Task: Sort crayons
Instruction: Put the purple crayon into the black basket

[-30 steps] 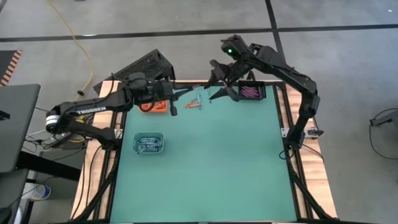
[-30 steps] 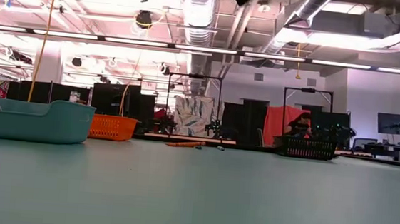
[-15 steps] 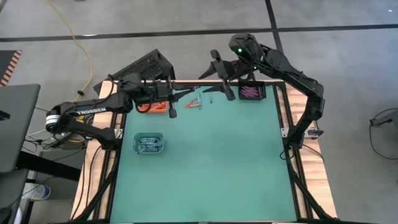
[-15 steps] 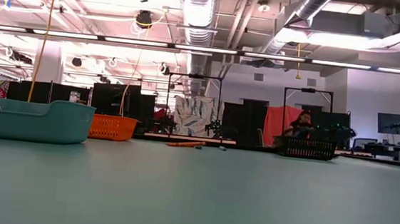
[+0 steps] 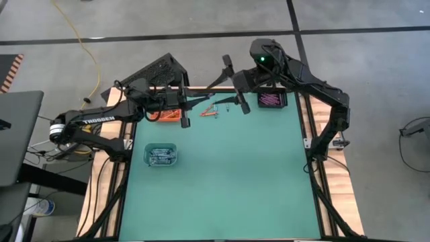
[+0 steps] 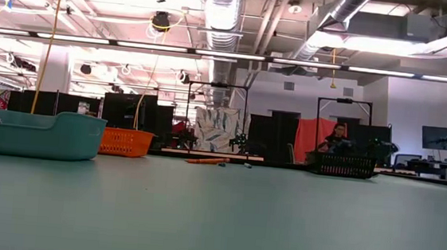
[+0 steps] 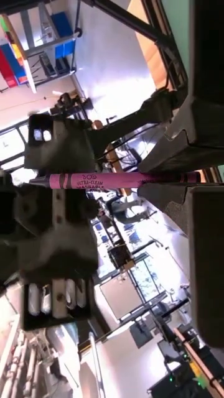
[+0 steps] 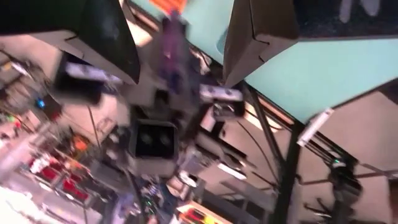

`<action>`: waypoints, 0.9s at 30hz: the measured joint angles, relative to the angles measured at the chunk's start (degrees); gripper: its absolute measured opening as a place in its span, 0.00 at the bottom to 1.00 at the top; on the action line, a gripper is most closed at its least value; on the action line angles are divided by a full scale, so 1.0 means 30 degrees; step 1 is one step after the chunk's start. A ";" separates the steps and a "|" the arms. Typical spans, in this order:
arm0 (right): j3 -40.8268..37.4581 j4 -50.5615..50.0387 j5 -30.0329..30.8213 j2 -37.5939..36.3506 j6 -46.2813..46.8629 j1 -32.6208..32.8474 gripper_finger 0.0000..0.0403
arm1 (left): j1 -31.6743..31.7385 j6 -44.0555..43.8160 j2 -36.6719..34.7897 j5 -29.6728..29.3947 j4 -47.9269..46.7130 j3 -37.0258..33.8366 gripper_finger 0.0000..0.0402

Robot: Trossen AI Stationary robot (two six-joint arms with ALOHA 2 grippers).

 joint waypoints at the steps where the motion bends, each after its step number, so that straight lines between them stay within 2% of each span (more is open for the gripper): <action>1: 0.0000 0.0116 -0.0114 0.0001 -0.0032 0.0150 0.59 | 0.0000 0.0000 0.0000 0.0000 0.0077 0.0000 0.00; 8: 0.0000 0.0381 -0.0203 0.0066 -0.0196 0.0838 0.55 | 0.0007 -0.0005 0.0007 0.0668 0.0998 0.0000 0.00; 19: 0.0000 0.0675 -0.1928 0.0073 -0.0262 0.0822 0.24 | 0.0000 0.1127 0.0255 0.1564 0.1242 0.0007 0.00; 27: 0.0007 0.0736 -0.1919 0.0073 -0.0262 0.0814 0.10 | 0.0000 0.1474 0.0255 0.1504 0.1381 0.0007 0.00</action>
